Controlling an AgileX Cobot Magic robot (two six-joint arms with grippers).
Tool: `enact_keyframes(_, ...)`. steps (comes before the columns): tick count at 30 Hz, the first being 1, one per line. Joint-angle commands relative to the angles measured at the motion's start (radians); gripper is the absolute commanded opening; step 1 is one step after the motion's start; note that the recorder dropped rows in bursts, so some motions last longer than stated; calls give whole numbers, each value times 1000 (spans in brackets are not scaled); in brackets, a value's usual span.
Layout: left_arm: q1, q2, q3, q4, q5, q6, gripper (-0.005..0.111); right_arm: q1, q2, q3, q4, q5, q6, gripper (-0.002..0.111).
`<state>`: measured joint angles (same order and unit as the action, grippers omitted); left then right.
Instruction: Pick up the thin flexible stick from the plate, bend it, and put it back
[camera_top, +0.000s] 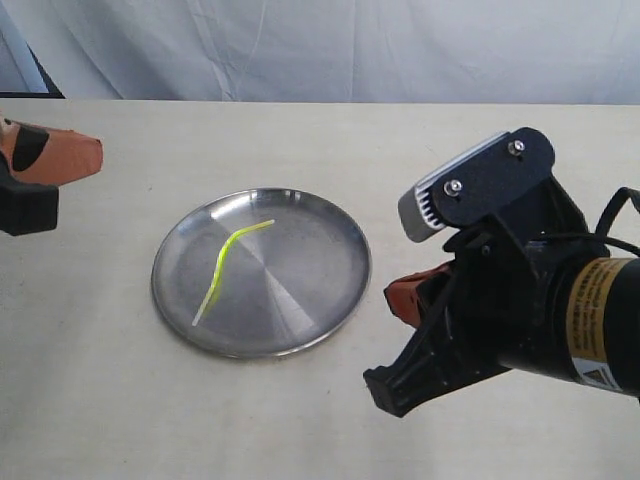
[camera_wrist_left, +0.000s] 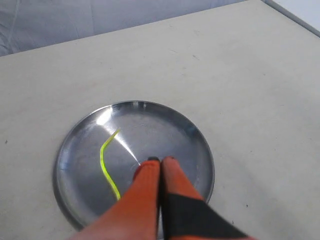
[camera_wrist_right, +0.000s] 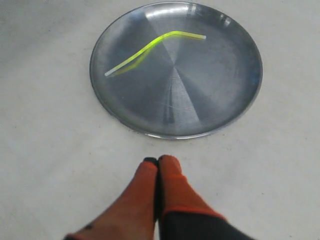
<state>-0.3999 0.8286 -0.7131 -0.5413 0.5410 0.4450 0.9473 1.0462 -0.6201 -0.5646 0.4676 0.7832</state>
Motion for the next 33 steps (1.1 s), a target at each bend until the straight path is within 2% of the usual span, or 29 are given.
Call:
enact_keyframes(1, 0, -8, 3, -8, -2, -8, 0, 0, -6, 3, -2, -11, 4, 0)
enact_keyframes(4, 0, -8, 3, -8, -2, -8, 0, -5, -23, 3, -11, 7, 1, 0)
enact_keyframes(7, 0, -8, 3, -8, -2, -8, 0, -96, -105, 3, -22, 13, 1, 0)
enact_keyframes(10, 0, -8, 3, -8, -2, -8, 0, -265, -207, 7, 18, -10, 1, 0)
enact_keyframes(16, 0, -8, 3, -8, -2, -8, 0, -696, -497, 62, 69, -66, 0, 0)
enact_keyframes(18, 0, -8, 3, -8, -2, -8, 0, -791, -598, 95, 67, -38, -8, 0)
enact_keyframes(21, 0, -8, 3, -8, -2, -8, 0, -842, -700, 120, 59, 48, -33, 0)
enact_keyframes(25, 0, -8, 3, -8, -2, -8, 0, -846, -771, 141, 59, 87, -81, 0)
enact_keyframes(29, 0, -8, 3, -8, -2, -8, 0, -846, -792, 214, 79, -17, -127, 0)
enact_keyframes(33, 0, -8, 3, -8, -2, -8, 0, -857, -848, 327, 284, -159, -419, 0)
